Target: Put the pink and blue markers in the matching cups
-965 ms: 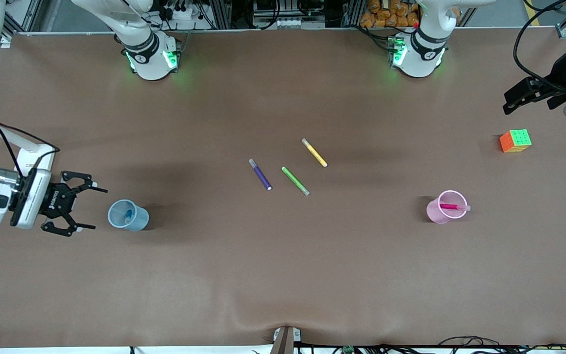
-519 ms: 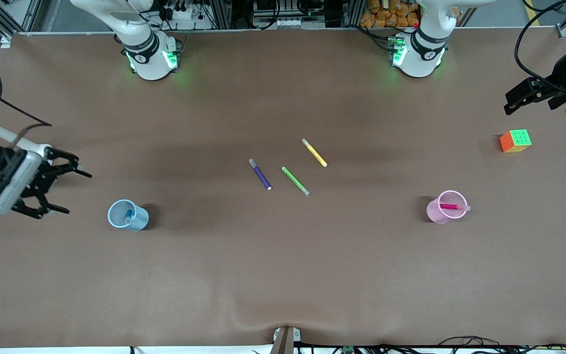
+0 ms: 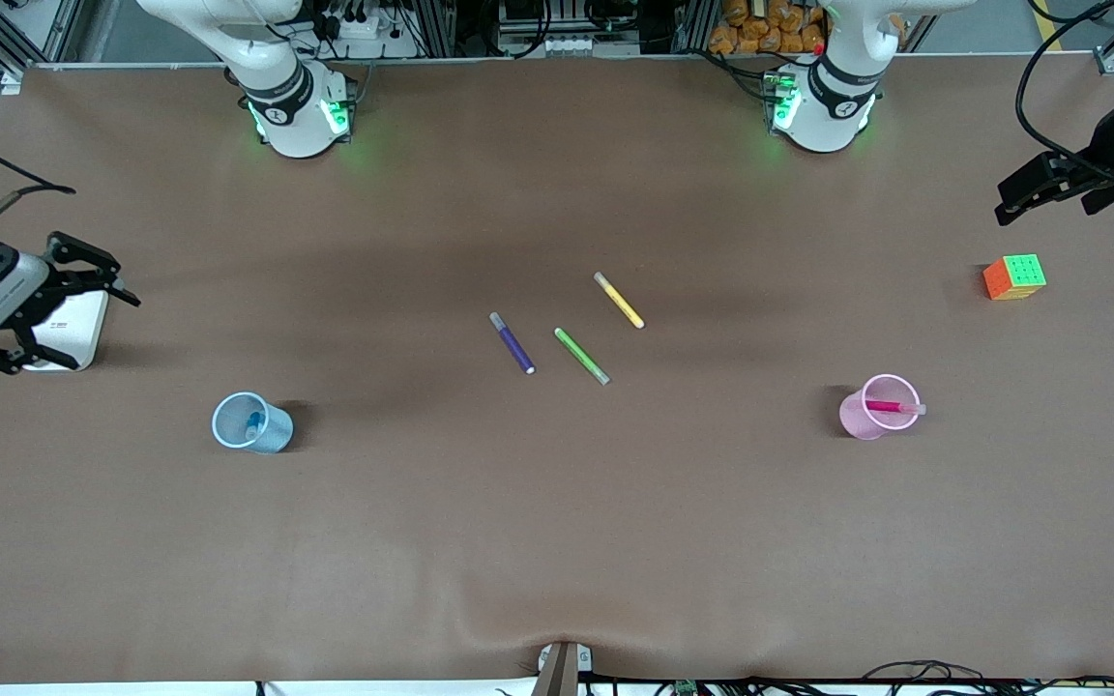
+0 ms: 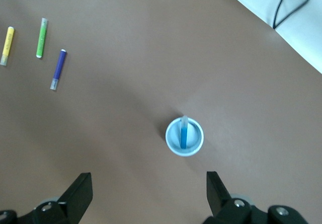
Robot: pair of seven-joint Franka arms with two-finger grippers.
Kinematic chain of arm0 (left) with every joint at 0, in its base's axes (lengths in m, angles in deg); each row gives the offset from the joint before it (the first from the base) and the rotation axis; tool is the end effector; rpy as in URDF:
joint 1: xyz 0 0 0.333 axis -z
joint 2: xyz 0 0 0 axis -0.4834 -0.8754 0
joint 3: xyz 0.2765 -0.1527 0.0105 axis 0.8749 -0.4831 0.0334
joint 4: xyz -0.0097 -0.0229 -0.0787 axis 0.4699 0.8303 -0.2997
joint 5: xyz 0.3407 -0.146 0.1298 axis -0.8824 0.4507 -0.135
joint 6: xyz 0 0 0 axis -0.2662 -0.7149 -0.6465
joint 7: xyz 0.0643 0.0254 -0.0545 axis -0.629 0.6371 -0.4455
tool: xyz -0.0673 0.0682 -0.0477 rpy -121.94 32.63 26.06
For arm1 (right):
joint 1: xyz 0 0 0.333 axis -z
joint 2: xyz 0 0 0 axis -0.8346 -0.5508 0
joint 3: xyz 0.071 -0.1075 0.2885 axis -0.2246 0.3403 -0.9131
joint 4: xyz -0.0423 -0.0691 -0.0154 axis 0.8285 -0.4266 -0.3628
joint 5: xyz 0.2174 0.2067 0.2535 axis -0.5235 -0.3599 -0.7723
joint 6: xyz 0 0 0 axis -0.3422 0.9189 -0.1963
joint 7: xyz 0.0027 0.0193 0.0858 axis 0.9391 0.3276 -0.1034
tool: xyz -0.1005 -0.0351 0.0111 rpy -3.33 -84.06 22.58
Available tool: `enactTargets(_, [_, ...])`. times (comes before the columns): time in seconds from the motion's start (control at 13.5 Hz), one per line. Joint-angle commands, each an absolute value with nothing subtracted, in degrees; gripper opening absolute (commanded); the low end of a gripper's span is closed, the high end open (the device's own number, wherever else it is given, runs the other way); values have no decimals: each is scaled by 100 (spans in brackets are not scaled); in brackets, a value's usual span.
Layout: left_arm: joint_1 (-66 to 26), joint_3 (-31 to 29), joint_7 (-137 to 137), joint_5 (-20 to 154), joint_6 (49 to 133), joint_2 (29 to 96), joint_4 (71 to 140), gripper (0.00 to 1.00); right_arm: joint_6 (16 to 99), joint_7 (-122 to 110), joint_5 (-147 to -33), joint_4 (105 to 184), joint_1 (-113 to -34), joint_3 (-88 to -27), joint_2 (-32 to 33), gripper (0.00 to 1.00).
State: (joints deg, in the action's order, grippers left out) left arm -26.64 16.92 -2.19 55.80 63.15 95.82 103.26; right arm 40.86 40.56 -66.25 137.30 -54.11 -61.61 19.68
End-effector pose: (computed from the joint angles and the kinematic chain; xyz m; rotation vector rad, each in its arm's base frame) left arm 0.5087 -0.0203 0.6358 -3.0907 -0.1667 0.0120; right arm 0.5904 -0.0161 0.5825 -2.7153 -1.1566 -0.2212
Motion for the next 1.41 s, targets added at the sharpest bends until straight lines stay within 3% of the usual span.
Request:
enactTargets(0.0, [-2662, 1719, -126, 5667, 6192, 9609, 10228, 100, 4078, 3337, -6172, 14179, -5508, -6161, 2546, 100])
enactTargets(0.52, [-2653, 1701, -126, 5675, 6095, 9661, 10220, 100, 3841, 1450, -5529, 14188, -5464, -6125, 2723, 100])
enactTargets(0.96, [-2662, 1701, -126, 5675, 6060, 9697, 10228, 100, 3050, -609, -5564, 14180, -5693, -5634, 2898, 100])
enactTargets(1.34, [-2653, 1683, -118, 5684, 5954, 9767, 10202, 100, 2944, -1025, -5546, 14162, -5737, -5607, 2951, 100])
